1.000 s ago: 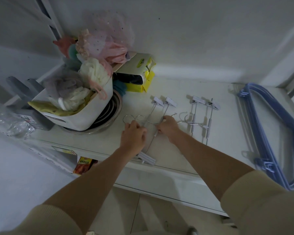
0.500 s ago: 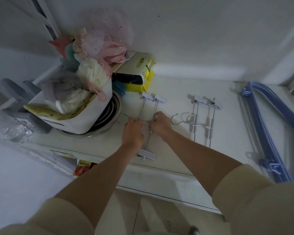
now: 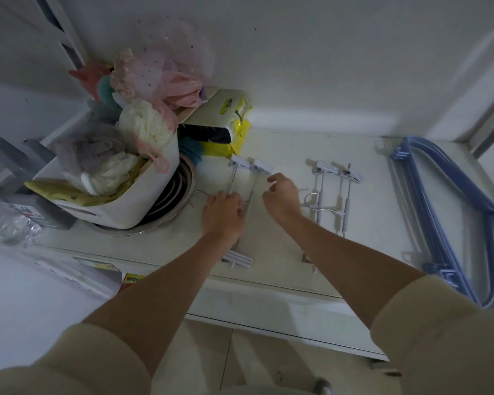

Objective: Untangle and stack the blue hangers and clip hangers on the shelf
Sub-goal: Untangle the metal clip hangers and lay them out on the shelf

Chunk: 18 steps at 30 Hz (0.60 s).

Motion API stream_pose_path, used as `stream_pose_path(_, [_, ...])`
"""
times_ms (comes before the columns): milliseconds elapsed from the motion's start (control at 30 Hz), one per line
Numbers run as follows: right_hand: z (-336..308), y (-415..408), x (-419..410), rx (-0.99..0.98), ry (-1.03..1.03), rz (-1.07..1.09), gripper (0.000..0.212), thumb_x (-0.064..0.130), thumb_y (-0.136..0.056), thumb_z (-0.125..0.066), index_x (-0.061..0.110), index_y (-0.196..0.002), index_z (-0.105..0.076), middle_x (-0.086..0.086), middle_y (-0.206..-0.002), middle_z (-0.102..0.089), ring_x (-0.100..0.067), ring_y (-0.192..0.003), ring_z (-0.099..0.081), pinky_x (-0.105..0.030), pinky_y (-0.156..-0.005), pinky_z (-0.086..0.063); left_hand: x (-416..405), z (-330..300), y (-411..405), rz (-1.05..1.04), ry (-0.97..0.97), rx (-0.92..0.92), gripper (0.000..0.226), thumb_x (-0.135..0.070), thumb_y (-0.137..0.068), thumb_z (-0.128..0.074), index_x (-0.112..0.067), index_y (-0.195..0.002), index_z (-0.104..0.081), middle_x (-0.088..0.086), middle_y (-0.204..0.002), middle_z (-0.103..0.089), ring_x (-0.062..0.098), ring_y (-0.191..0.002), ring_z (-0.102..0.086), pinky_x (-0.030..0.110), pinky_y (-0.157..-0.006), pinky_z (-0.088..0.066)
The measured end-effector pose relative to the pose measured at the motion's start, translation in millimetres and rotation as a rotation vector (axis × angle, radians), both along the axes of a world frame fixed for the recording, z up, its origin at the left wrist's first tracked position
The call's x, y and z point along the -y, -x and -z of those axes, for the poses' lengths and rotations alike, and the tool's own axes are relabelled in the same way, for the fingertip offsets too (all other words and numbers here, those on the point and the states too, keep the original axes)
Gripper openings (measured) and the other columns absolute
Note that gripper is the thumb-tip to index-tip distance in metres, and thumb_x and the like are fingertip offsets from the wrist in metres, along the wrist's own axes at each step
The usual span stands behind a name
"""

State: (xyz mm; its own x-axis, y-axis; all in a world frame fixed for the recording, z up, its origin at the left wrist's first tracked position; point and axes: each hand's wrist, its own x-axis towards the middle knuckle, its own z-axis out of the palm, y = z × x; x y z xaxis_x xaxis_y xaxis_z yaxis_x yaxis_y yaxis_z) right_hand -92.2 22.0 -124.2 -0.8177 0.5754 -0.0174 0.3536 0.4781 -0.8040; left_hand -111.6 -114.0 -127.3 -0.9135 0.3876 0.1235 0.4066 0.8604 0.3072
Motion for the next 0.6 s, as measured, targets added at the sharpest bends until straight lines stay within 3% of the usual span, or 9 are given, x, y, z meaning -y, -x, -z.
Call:
stream_pose_path(100, [-10, -15, -29, -0.047, -0.249, 0.106, 0.041, -0.001, -0.081, -0.049, 0.005, -0.121, -0.055, -0.015, -0.123, -0.053, -0.032, -0.117, -0.045, -0.035, -0.091, -0.040, -15, -3, -5, 0.070, -0.028, 0.038, 0.021, -0.017, -0.091, -0.043, -0.017, -0.105, -0.059, 0.006, -0.111, -0.058, 0.027, -0.110, -0.047, 0.037, -0.085, -0.042])
stream_pose_path(167, [-9, -26, -48, 0.096, -0.375, 0.143, 0.044, 0.009, -0.083, -0.052, 0.007, -0.126, -0.051, -0.013, -0.129, -0.052, -0.032, -0.121, -0.040, -0.038, -0.096, -0.039, -26, -5, -9, 0.112, -0.052, 0.072, 0.022, -0.017, -0.090, -0.043, -0.017, -0.105, -0.059, 0.006, -0.108, -0.059, 0.026, -0.107, -0.048, 0.036, -0.084, -0.043])
stream_pose_path(267, [0, -40, -65, 0.333, -0.435, 0.092, 0.046, 0.025, -0.083, -0.055, 0.011, -0.126, -0.049, -0.010, -0.127, -0.052, -0.031, -0.122, -0.042, -0.040, -0.099, -0.038, -44, -6, -16, 0.152, -0.094, 0.182, 0.021, -0.016, -0.086, -0.044, -0.019, -0.100, -0.061, 0.005, -0.104, -0.061, 0.026, -0.102, -0.055, 0.037, -0.082, -0.049])
stream_pose_path(333, [4, -48, -68, 0.349, -0.420, 0.033, 0.048, 0.029, -0.080, -0.058, 0.012, -0.124, -0.048, -0.010, -0.123, -0.053, -0.031, -0.119, -0.045, -0.041, -0.101, -0.039, -56, -5, -20, 0.164, -0.107, 0.261, 0.021, -0.017, -0.085, -0.045, -0.020, -0.099, -0.061, 0.006, -0.103, -0.063, 0.027, -0.099, -0.059, 0.037, -0.081, -0.051])
stream_pose_path(467, [6, -58, -71, 0.302, -0.430, -0.061, 0.034, 0.012, -0.082, -0.054, 0.011, -0.116, -0.050, -0.009, -0.116, -0.053, -0.030, -0.108, -0.055, -0.040, -0.094, -0.044, -77, 2, -23, 0.197, -0.085, 0.288, 0.031, -0.020, -0.088, -0.047, -0.020, -0.117, -0.059, 0.011, -0.116, -0.060, 0.030, -0.109, -0.057, 0.036, -0.088, -0.048])
stream_pose_path(600, [12, -67, -80, 0.185, -0.393, -0.144, 0.012, 0.009, -0.089, -0.046, 0.007, -0.093, -0.057, -0.009, -0.095, -0.058, -0.029, -0.087, -0.058, -0.037, -0.075, -0.049, -88, 9, -26, 0.223, 0.084, 0.255, 0.046, -0.027, -0.091, -0.045, -0.028, -0.137, -0.045, 0.014, -0.128, -0.042, 0.034, -0.119, -0.039, 0.040, -0.098, -0.040])
